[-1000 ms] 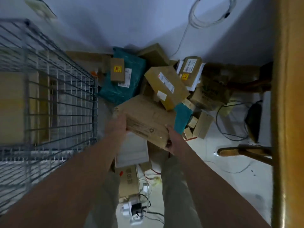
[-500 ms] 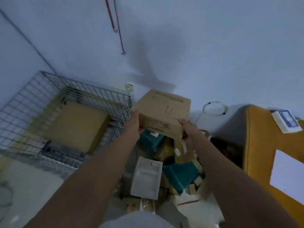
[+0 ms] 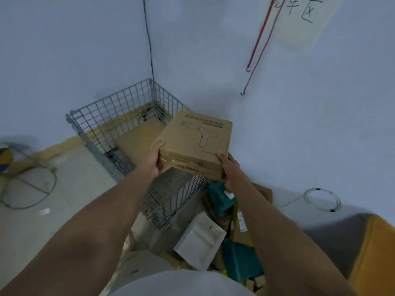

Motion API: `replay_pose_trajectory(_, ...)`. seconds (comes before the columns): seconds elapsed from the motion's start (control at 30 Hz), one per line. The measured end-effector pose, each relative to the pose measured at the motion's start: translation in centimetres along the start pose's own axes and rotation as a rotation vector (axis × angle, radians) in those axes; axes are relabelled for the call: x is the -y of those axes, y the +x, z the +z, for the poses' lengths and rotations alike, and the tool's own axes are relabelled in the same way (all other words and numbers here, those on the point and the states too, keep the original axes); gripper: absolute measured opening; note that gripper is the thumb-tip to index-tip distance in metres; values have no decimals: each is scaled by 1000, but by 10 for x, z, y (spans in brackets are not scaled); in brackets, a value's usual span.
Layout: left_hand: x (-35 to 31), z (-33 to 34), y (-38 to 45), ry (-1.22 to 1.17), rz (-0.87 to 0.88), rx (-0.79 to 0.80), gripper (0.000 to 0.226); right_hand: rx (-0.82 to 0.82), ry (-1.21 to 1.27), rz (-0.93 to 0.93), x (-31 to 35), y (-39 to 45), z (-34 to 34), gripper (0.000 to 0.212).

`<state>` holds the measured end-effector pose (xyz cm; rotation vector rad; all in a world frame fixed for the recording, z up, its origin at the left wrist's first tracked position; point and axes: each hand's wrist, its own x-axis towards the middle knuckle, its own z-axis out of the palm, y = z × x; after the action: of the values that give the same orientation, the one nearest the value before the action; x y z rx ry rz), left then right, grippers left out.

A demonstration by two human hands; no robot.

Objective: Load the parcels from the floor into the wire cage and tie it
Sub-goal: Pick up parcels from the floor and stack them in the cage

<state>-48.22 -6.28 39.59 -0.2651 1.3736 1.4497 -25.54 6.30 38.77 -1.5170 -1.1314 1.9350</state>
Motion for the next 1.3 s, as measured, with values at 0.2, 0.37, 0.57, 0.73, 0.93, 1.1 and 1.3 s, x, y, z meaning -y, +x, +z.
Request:
replay_pose_trajectory(0.2,-24,-156,39,208,-211,-12,36,-55,31,191,-113,-20,104,46)
replay_pose_trajectory(0.37,-57,-225,80,396,-375,103,53,-158,42,289,-149,-36,163,47)
replay_pose_trajectory(0.57,-54,-271,120,574,-472,120,69,-176,-71,297,-166,-21,201,48)
replay_pose_trajectory(0.73,-50,-268,137,685,-418,84,69,-193,-112,366,-187,-5,204,61)
replay_pose_trajectory(0.93,-78,-237,170,899,-444,143,68,-242,-84,527,-196,26,213,64)
replay_pose_trajectory(1.1,-106,-214,199,1144,-611,188,70,-188,-145,637,-179,45,206,62)
replay_pose_trajectory(1.3,-106,-180,223,1082,-753,55,64,-149,-141,805,-169,80,190,51)
